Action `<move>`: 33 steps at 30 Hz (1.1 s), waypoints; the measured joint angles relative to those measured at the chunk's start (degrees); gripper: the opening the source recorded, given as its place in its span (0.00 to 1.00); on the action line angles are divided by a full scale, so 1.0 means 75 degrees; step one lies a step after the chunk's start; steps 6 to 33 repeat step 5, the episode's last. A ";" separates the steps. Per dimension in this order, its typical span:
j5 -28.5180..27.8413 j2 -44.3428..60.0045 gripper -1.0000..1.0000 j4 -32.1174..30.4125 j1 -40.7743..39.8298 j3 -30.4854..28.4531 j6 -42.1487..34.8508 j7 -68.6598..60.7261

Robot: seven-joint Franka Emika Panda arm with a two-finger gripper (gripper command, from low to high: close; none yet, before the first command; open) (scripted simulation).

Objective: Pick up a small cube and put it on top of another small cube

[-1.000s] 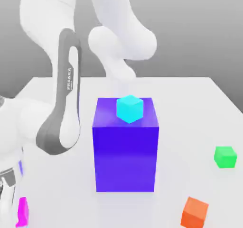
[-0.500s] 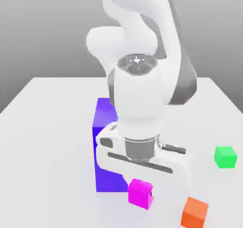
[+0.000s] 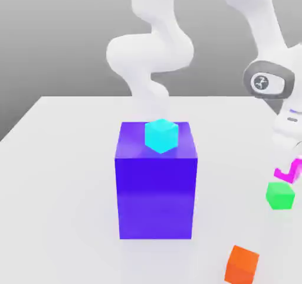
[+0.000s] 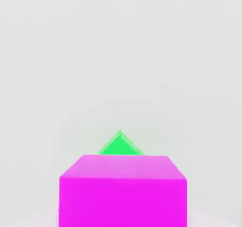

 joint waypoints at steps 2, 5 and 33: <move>-0.0580 0.0374 0.00 0.0027 0.0252 -0.0362 0.0260 0.0416; -0.0801 0.0514 1.00 0.0038 0.0354 -0.0506 0.0356 0.0575; -0.0801 0.0514 1.00 0.0038 0.0354 -0.0506 0.0356 0.0575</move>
